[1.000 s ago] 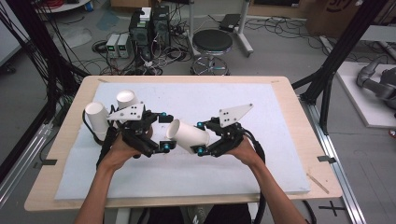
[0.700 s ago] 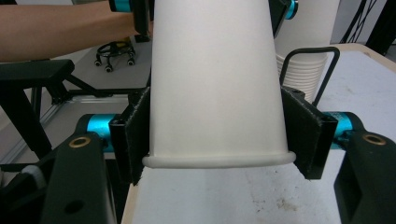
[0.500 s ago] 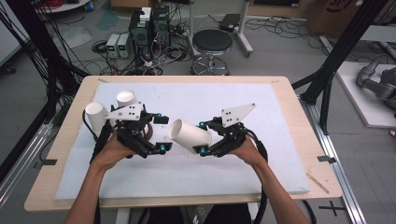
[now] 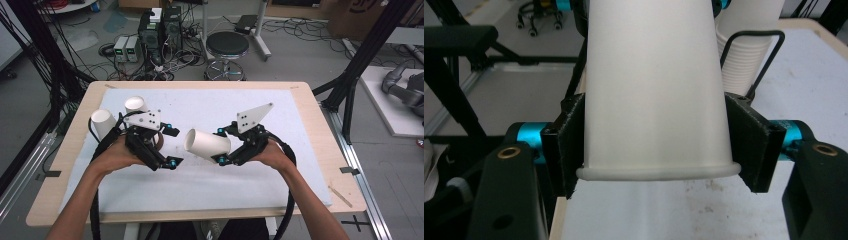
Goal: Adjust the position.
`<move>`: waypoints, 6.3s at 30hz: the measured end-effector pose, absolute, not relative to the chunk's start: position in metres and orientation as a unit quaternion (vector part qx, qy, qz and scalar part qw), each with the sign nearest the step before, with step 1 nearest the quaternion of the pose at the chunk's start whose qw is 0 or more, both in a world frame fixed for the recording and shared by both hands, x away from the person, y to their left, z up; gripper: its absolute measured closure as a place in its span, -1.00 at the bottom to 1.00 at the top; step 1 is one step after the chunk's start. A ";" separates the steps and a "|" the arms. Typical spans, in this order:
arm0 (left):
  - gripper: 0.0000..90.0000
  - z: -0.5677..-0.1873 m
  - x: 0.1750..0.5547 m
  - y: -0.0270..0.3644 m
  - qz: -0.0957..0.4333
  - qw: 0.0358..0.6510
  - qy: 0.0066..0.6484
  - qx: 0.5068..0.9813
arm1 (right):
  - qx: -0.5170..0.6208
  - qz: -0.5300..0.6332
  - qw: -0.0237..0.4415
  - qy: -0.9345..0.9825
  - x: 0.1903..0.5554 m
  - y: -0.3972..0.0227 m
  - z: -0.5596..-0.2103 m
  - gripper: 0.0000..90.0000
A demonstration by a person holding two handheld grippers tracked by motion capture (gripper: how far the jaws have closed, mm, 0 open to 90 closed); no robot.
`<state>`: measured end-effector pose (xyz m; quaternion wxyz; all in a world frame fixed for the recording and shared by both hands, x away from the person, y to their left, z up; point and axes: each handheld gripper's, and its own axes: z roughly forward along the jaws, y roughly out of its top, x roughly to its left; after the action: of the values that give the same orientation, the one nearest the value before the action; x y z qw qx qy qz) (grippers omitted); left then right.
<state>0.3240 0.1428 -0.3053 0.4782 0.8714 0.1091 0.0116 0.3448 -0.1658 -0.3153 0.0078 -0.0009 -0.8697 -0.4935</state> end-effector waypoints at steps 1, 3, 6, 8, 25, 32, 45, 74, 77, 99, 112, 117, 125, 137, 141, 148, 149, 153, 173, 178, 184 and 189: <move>-0.88 -0.304 0.324 0.142 0.010 0.469 0.108 0.876 | 0.001 -0.483 0.006 -0.875 0.345 -0.165 -0.313 -0.27; -0.88 -0.301 0.325 0.140 0.008 0.453 0.104 0.885 | 0.002 -0.471 0.004 -0.882 0.345 -0.164 -0.310 -0.27; -0.88 -0.299 0.325 0.138 0.001 0.433 0.099 0.896 | 0.010 -0.443 0.000 -0.896 0.345 -0.160 -0.305 -0.28; -0.88 -0.298 0.326 0.137 -0.001 0.419 0.097 0.903 | 0.011 -0.433 -0.003 -0.901 0.345 -0.159 -0.301 -0.28; -0.87 -0.286 0.333 0.121 0.013 0.333 0.071 0.940 | 0.032 -0.324 -0.011 -0.945 0.347 -0.134 -0.291 -0.28; -0.87 -0.292 0.336 0.115 0.010 0.302 0.073 0.951 | 0.033 -0.307 -0.010 -0.951 0.350 -0.126 -0.288 -0.28; -0.87 -0.298 0.338 0.112 0.009 0.271 0.081 0.959 | 0.049 -0.265 -0.011 -0.963 0.352 -0.109 -0.288 -0.28; -0.87 -0.305 0.339 0.089 -0.003 0.258 0.063 0.964 | 0.055 -0.238 0.000 -0.970 0.349 -0.088 -0.295 -0.28; -0.87 -0.305 0.339 0.088 -0.003 0.258 0.063 0.964 | 0.058 -0.239 0.002 -0.969 0.349 -0.087 -0.295 -0.28; -0.56 -0.308 0.339 0.088 -0.009 0.250 0.060 0.966 | 0.057 -0.238 0.003 -0.970 0.350 -0.088 -0.293 -0.28; -0.52 -0.309 0.339 0.091 -0.012 0.232 0.066 0.970 | 0.060 -0.229 0.002 -0.971 0.352 -0.088 -0.295 -0.27; -0.41 -0.310 0.338 0.090 -0.014 0.229 0.059 0.971 | 0.056 -0.227 0.007 -0.972 0.350 -0.087 -0.296 -0.27; -0.32 -0.312 0.338 0.088 -0.019 0.220 0.058 0.974 | 0.056 -0.221 0.003 -0.974 0.351 -0.086 -0.296 -0.27; -0.22 -0.311 0.338 0.088 -0.020 0.222 0.060 0.973 | 0.057 -0.225 0.001 -0.973 0.351 -0.086 -0.296 -0.28; -0.21 -0.311 0.338 0.089 -0.020 0.221 0.058 0.973 | 0.055 -0.224 0.000 -0.973 0.351 -0.086 -0.296 -0.29; -0.20 -0.310 0.338 0.090 -0.021 0.223 0.057 0.973 | 0.057 -0.227 0.001 -0.972 0.351 -0.085 -0.296 -0.29; -0.20 -0.310 0.338 0.090 -0.021 0.223 0.058 0.973 | 0.057 -0.228 0.001 -0.972 0.351 -0.085 -0.296 -0.31; -0.20 -0.310 0.339 0.091 -0.022 0.224 0.054 0.973 | 0.058 -0.229 0.004 -0.972 0.351 -0.084 -0.296 -0.38; -0.20 -0.309 0.335 0.100 -0.019 0.244 0.055 0.968 | 0.050 -0.272 -0.003 -0.961 0.350 -0.094 -0.286 -0.68; -0.20 -0.307 0.335 0.105 -0.020 0.259 0.056 0.964 | 0.038 -0.290 0.002 -0.956 0.350 -0.103 -0.286 -0.68; -0.20 -0.308 0.332 0.110 -0.022 0.275 0.060 0.959 | 0.029 -0.310 -0.002 -0.950 0.351 -0.112 -0.286 -0.68; -0.20 -0.312 0.330 0.115 -0.027 0.300 0.071 0.951 | 0.022 -0.324 -0.005 -0.946 0.351 -0.118 -0.283 -0.68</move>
<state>0.3300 0.1150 -0.3120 0.3004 0.9508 0.0714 -0.0267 0.3511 -0.1184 -0.2826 -0.0052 0.0216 -0.9458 -0.3240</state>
